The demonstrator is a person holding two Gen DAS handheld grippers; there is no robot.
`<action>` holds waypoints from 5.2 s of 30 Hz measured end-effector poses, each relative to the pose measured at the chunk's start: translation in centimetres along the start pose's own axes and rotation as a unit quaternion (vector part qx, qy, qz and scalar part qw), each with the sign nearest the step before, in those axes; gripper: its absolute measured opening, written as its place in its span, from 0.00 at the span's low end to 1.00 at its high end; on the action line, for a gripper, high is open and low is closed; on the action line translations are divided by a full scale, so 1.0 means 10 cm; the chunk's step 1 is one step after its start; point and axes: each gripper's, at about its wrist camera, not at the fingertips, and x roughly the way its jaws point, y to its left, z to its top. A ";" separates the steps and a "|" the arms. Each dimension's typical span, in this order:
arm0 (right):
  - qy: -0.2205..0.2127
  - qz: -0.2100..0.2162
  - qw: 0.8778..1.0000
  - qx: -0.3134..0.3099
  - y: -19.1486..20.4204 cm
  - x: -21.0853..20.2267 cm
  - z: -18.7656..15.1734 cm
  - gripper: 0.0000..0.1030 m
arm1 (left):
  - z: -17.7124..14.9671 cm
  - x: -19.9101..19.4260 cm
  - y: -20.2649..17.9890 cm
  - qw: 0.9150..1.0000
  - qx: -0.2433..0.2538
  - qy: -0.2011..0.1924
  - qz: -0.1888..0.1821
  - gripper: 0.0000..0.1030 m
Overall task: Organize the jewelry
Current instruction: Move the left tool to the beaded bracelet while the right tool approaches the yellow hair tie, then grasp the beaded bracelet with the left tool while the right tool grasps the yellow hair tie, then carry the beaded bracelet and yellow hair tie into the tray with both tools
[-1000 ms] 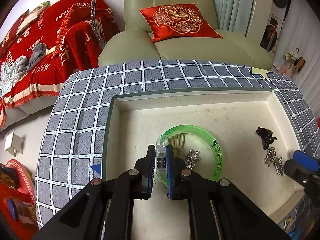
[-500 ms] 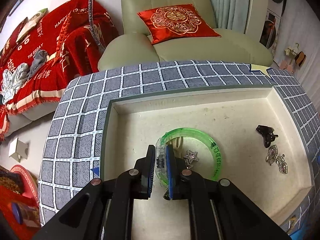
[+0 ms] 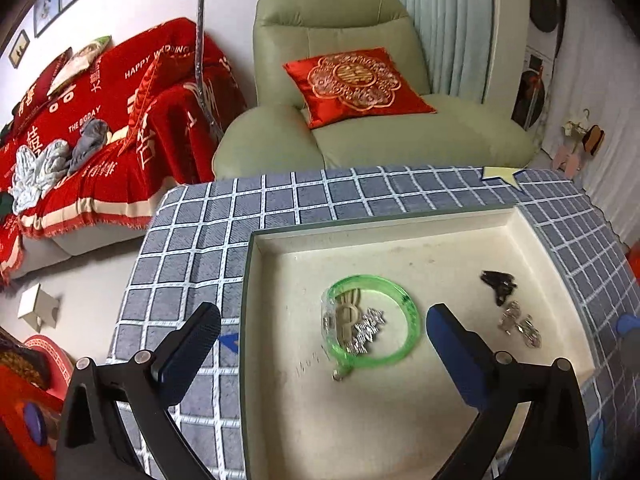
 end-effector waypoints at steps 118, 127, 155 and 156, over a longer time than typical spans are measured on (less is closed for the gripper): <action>0.101 -0.058 0.987 -0.113 0.26 -1.15 -2.08 0.26 | -1.72 -1.24 -0.06 0.990 0.014 0.033 -0.138 0.25; 0.086 -0.046 0.991 -0.091 0.19 -1.21 -1.90 0.26 | -1.65 -1.36 0.03 0.989 -0.008 0.017 -0.147 0.25; 0.055 0.014 0.994 -0.090 0.47 -0.50 -0.36 0.26 | -0.60 -1.07 0.25 0.990 -0.037 -0.022 -0.137 0.25; 0.057 0.015 0.994 -0.091 0.48 -0.43 -0.31 0.26 | -0.54 -1.02 0.25 0.990 -0.037 -0.021 -0.135 0.25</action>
